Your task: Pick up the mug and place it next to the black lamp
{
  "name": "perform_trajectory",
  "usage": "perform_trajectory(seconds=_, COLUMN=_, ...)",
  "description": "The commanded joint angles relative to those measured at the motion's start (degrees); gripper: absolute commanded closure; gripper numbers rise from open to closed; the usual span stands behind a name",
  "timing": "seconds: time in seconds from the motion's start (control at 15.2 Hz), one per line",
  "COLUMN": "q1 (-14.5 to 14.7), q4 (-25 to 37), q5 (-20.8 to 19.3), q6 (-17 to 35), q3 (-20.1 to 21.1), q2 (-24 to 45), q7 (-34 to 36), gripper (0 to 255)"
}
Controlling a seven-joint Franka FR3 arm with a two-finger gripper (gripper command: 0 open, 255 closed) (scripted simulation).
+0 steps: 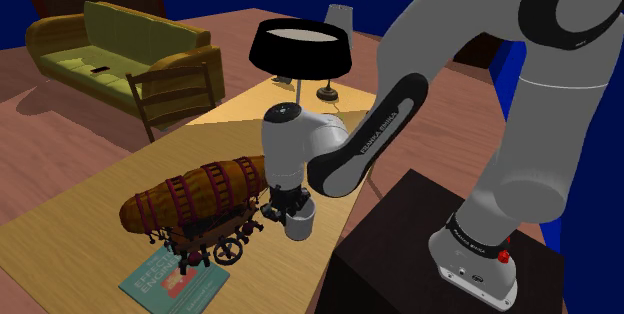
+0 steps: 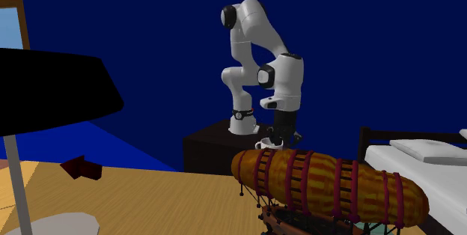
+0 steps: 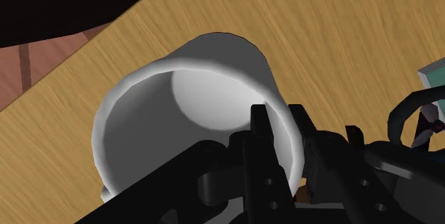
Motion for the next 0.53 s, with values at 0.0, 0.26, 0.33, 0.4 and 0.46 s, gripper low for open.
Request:
perform_trajectory(seconds=0.0, q1=-0.5, q4=0.1, q5=1.5, q6=-1.3, q3=0.8, q2=-1.5, q7=-1.1, gripper=255)
perform_trajectory(seconds=0.26, q1=-1.4, q4=0.2, q5=4.6, q6=-3.9, q3=2.1, q2=-4.6, q7=-3.4, gripper=255)
perform_trajectory(seconds=0.33, q1=-1.6, q4=0.3, q5=5.4, q6=-4.6, q3=2.4, q2=-5.3, q7=-3.9, gripper=255)
perform_trajectory(seconds=0.4, q1=-1.8, q4=0.3, q5=6.1, q6=-5.3, q3=2.6, q2=-6.1, q7=-4.4, gripper=255)
perform_trajectory(seconds=0.46, q1=-1.9, q4=0.4, q5=6.9, q6=-5.9, q3=2.8, q2=-6.9, q7=-5.0, gripper=255)
